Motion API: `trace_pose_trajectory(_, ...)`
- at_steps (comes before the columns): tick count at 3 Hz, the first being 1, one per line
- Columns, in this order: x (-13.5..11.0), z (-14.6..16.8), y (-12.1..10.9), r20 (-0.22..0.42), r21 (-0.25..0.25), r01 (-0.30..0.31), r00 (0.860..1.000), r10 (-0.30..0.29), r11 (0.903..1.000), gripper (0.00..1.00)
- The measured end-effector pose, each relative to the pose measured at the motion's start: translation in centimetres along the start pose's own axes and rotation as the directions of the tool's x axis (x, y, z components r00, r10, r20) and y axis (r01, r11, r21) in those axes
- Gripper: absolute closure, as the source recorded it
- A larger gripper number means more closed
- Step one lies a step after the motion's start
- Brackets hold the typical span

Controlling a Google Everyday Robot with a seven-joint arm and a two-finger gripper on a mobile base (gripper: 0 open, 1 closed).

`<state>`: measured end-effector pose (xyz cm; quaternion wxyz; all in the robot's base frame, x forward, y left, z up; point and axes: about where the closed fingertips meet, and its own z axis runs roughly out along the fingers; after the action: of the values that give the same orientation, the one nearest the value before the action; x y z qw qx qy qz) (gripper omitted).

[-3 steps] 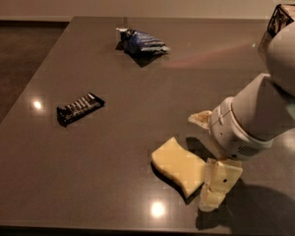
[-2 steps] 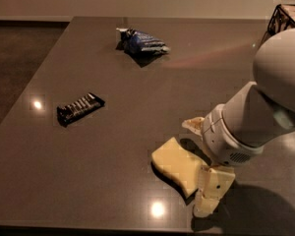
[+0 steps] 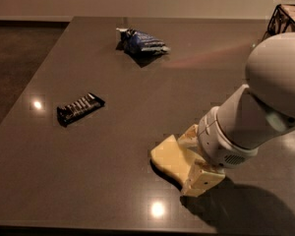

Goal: Pick sponge

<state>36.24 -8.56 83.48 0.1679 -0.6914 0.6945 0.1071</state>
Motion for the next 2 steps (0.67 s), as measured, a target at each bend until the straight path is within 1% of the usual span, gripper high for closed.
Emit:
trace_pose_trajectory(1,0.1,-1.2,-0.8,-0.001,0.025,-0.046,0.999,0.046,0.9986,0.64)
trace_pose_trajectory(2,0.3,-4.2,-2.3,0.010,0.082,-0.101,0.995,0.100,0.9915,0.88)
